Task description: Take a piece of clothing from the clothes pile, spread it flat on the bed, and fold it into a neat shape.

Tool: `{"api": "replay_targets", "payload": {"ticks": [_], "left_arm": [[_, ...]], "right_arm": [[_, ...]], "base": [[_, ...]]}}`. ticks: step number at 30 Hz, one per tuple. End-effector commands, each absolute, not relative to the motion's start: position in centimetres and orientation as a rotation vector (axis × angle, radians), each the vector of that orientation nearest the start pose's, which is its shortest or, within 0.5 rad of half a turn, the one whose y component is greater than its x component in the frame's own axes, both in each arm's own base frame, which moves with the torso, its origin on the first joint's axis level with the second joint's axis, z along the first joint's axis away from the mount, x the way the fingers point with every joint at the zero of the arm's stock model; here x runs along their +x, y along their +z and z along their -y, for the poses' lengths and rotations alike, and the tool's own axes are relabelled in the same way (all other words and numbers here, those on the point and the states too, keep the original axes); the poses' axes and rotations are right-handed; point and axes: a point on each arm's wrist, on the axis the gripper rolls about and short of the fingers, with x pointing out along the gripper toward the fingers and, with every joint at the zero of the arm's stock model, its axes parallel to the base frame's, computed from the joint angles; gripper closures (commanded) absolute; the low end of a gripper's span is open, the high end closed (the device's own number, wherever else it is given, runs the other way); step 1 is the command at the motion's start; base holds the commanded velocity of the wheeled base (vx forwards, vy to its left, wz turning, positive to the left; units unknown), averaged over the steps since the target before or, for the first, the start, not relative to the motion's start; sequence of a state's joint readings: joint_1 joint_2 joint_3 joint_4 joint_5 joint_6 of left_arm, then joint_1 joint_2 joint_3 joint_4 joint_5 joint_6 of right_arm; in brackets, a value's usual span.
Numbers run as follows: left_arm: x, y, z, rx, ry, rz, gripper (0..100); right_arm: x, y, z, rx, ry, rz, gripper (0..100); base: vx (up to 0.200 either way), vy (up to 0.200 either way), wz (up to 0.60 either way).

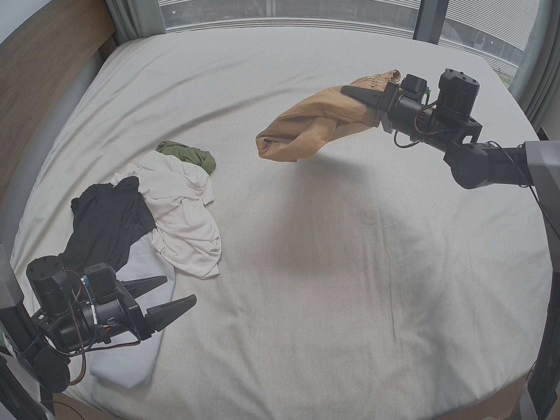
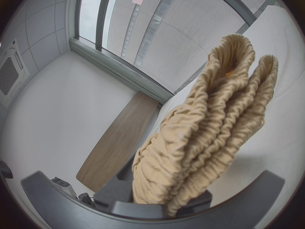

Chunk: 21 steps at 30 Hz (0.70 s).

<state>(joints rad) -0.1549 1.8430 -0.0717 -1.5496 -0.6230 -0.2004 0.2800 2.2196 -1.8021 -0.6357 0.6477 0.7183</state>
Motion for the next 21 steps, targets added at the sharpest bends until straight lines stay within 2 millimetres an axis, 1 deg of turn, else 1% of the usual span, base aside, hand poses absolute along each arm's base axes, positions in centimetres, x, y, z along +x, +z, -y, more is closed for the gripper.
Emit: {"api": "replay_targets", "payload": {"ticks": [1,3,4,5,6,9,10,11,13,16,18,19,21], "left_arm": [[21.2,7.8,4.7,-0.246,-0.75,-0.313,0],[21.2,7.8,4.8,-0.246,-0.756,-0.313,0],[21.1,7.9,4.8,-0.246,-0.756,-0.312,0],[21.1,7.9,4.8,-0.245,-0.758,-0.312,0],[21.1,7.9,4.8,-0.246,-0.757,-0.313,0],[21.0,7.9,4.8,-0.246,-0.759,-0.314,0],[21.0,7.9,4.8,-0.246,-0.759,-0.314,0],[21.0,7.9,4.9,-0.247,-0.76,-0.314,0],[21.0,7.9,4.9,-0.246,-0.76,-0.313,0],[21.0,8.0,4.9,-0.247,-0.761,-0.31,0],[21.0,8.0,4.9,-0.247,-0.761,-0.307,0],[21.0,8.0,4.9,-0.247,-0.761,-0.307,0],[21.0,8.0,4.9,-0.246,-0.761,-0.306,0]], "right_arm": [[48.0,23.0,-14.7,0.64,0.931,-0.139,100],[48.9,21.7,-14.8,0.648,0.913,-0.158,100],[48.9,21.6,-14.8,0.649,0.911,-0.159,100],[49.1,20.9,-14.9,0.652,0.905,-0.177,100],[49.6,19.8,-14.8,0.657,0.891,-0.197,100],[50.4,18.1,-14.3,0.665,0.867,-0.224,100],[50.4,18.1,-14.3,0.665,0.867,-0.224,100],[50.6,17.2,-14.1,0.67,0.852,-0.247,100],[50.6,16.4,-13.4,0.676,0.828,-0.275,100],[50.1,15.1,-12.9,0.68,0.802,-0.329,100],[49.8,14.9,-12.8,0.679,0.794,-0.344,100],[49.3,14.0,-12.2,0.669,0.774,-0.372,100],[48.7,12.7,-12.1,0.639,0.766,-0.4,100]], "base": [[0.0,0.0,0.0],[0.0,0.0,0.0],[0.0,0.0,0.0],[0.0,0.0,0.0],[0.0,0.0,0.0],[0.0,0.0,0.0],[0.0,0.0,0.0],[0.0,0.0,0.0],[0.0,0.0,0.0],[0.0,0.0,0.0],[0.0,0.0,0.0],[0.0,0.0,0.0],[0.0,0.0,0.0]]}}
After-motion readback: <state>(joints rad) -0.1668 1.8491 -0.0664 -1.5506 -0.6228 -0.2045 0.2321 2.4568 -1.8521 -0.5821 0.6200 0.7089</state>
